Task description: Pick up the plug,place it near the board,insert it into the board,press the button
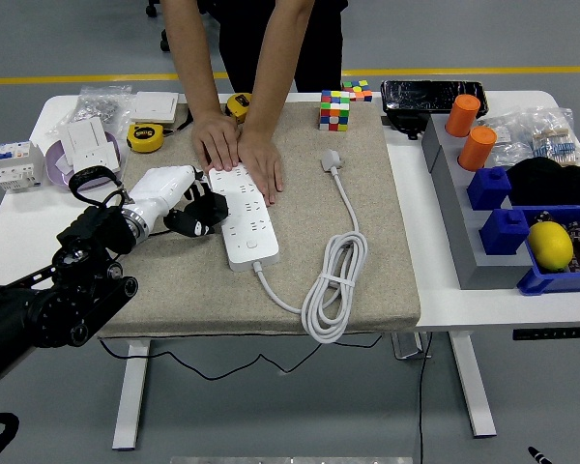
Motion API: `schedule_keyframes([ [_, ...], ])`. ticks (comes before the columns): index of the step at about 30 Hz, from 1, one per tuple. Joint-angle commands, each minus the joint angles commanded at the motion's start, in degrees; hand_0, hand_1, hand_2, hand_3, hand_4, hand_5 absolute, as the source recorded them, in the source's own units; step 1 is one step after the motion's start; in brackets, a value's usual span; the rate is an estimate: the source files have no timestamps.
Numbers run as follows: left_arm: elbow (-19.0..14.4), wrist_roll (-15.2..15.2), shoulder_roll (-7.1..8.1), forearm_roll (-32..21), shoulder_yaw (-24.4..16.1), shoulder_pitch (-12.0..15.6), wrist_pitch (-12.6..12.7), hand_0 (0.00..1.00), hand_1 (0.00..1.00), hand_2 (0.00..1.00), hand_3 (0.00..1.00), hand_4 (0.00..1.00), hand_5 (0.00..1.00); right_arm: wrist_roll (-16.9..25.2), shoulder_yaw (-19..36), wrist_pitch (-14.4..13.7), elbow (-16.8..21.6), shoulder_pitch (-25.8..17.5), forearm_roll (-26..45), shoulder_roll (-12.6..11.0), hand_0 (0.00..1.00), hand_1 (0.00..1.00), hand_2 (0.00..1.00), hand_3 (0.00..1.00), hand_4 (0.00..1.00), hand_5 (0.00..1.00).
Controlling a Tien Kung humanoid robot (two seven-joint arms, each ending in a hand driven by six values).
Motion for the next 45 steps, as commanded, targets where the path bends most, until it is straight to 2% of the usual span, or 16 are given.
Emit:
schedule_keyframes([
  [18, 0.3, -0.1, -0.11, 0.2, 0.3, -0.7, -0.2, 0.562, 0.523, 0.376, 0.443, 0.606, 0.002, 0.0, 0.0, 0.0, 0.0, 0.1, -0.1, -0.1, 0.875, 0.822, 0.811, 0.827, 0.998, 0.951],
  [19, 0.3, -0.1, -0.09, 0.2, 0.3, -0.7, -0.3, 0.570, 0.536, 0.472, 0.491, 0.613, 0.006, 0.0, -0.1, 0.0, 0.0, 0.1, -0.1, -0.1, 0.875, 0.822, 0.809, 0.826, 0.998, 0.950],
  [24, 0.3, -0.1, -0.02, 0.3, 0.3, -0.6, -0.4, 0.570, 0.536, 0.472, 0.491, 0.613, 0.006, 0.0, -0.2, 0.0, 0.0, 0.1, 0.1, -0.1, 0.875, 0.822, 0.809, 0.826, 0.998, 0.950],
  [25, 0.4, -0.1, 0.02, 0.3, 0.4, -0.6, -0.5, 0.587, 0.623, 0.553, 0.559, 0.636, 0.018, 0.1, -0.3, 0.0, 0.0, 0.1, 0.1, -0.1, 0.875, 0.822, 0.807, 0.826, 0.998, 0.950],
  [30, 0.5, -0.1, 0.08, 0.3, 0.5, -0.7, -0.6, 0.587, 0.623, 0.553, 0.559, 0.636, 0.018, 0.0, -0.2, 0.0, 0.0, 0.0, 0.0, -0.1, 0.875, 0.822, 0.807, 0.826, 0.998, 0.950],
  [31, 0.5, -0.1, 0.08, 0.3, 0.5, -0.7, -0.6, 0.604, 0.679, 0.578, 0.578, 0.641, 0.023, 0.0, -0.2, 0.0, 0.0, 0.0, -0.1, -0.1, 0.875, 0.822, 0.806, 0.826, 0.998, 0.951],
  [45, 0.4, 0.0, 0.14, 0.5, 0.9, -1.0, -0.8, 0.608, 0.691, 0.587, 0.587, 0.661, 0.024, 0.0, 0.1, -0.1, 0.0, 0.0, -0.2, -0.1, 0.872, 0.820, 0.805, 0.826, 0.998, 0.955],
])
